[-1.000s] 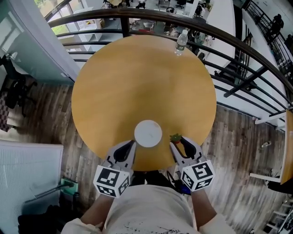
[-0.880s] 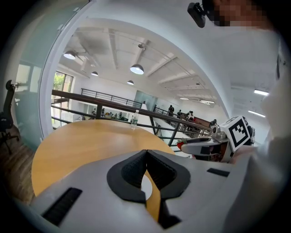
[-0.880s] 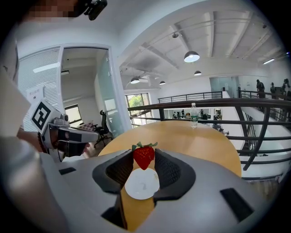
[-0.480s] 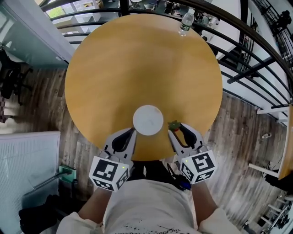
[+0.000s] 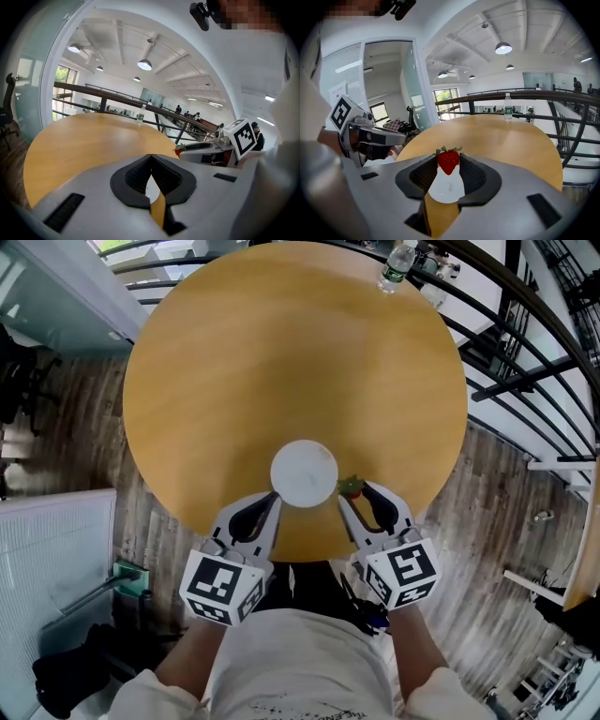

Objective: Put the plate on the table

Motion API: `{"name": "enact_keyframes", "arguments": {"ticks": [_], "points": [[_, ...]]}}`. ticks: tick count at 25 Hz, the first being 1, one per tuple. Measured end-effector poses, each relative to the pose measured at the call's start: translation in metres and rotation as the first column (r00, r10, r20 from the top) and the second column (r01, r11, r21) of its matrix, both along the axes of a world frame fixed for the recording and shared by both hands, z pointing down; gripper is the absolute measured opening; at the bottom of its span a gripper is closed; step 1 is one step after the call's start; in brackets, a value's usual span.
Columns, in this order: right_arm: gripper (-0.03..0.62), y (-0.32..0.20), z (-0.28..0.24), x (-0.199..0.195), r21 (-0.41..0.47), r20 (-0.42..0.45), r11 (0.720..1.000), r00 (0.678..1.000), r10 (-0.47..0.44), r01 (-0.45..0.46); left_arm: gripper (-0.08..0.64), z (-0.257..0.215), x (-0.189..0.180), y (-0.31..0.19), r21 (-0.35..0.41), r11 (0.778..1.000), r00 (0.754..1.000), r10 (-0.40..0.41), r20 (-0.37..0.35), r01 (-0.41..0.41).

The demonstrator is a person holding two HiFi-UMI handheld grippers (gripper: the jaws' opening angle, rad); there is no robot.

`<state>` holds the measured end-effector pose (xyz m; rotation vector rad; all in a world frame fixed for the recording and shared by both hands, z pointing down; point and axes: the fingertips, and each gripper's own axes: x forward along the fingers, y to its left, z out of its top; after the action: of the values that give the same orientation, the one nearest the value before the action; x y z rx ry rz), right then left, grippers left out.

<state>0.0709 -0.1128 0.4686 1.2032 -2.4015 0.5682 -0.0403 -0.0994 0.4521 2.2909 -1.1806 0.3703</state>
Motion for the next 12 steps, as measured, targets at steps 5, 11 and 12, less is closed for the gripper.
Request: {"name": "enact_keyframes", "arguments": {"ticks": [5, 11, 12], "points": [[0.158, -0.004, 0.016, -0.005, -0.017, -0.006, 1.000, 1.000, -0.007, 0.007, 0.023, 0.010, -0.001, -0.005, -0.006, 1.000, 1.000, 0.007, -0.003, -0.007], [0.157, -0.008, 0.034, -0.006, -0.036, -0.004, 0.999, 1.000, -0.002, 0.001, 0.023, 0.022, 0.003, -0.006, -0.023, 1.000, 1.000, 0.018, -0.008, -0.018], [0.158, -0.009, 0.037, -0.006, -0.038, -0.006, 0.999, 1.000, -0.001, 0.000, 0.023, 0.025, 0.004, -0.006, -0.027, 0.999, 1.000, 0.019, -0.010, -0.019]]}}
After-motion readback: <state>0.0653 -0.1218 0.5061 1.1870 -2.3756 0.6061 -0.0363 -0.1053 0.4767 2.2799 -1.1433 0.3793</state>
